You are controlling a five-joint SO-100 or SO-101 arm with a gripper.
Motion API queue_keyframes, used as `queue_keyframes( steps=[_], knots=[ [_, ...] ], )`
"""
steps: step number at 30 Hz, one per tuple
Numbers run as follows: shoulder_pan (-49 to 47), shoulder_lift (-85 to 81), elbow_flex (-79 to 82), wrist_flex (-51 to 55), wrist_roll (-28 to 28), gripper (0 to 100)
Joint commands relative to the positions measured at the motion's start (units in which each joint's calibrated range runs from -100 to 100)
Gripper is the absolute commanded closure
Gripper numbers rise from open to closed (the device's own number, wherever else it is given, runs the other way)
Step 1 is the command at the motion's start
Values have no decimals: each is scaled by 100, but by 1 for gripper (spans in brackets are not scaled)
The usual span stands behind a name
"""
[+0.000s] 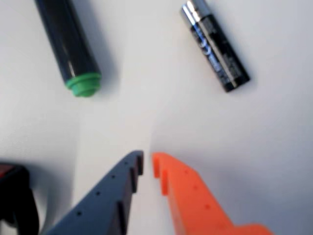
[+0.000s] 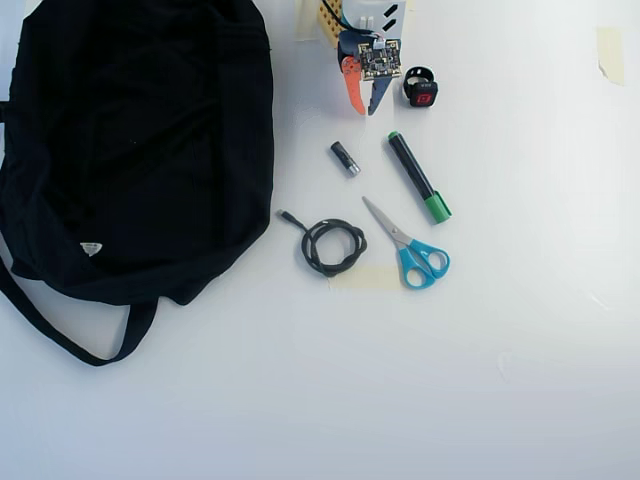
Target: Put the bike light into the black bag
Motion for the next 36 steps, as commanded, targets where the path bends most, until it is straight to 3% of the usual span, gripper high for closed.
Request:
queue_keyframes(
  steps=[1,16,23,29,36],
  knots=[
    [10,-158,117,284,7,98],
    [-35,-158,90,172,12,98],
    [-154,-158,0,-991,12,98],
    [-349,124,-1518,-1491,7,98],
    [-349,2265,-3531,-3265,1,98]
  ],
)
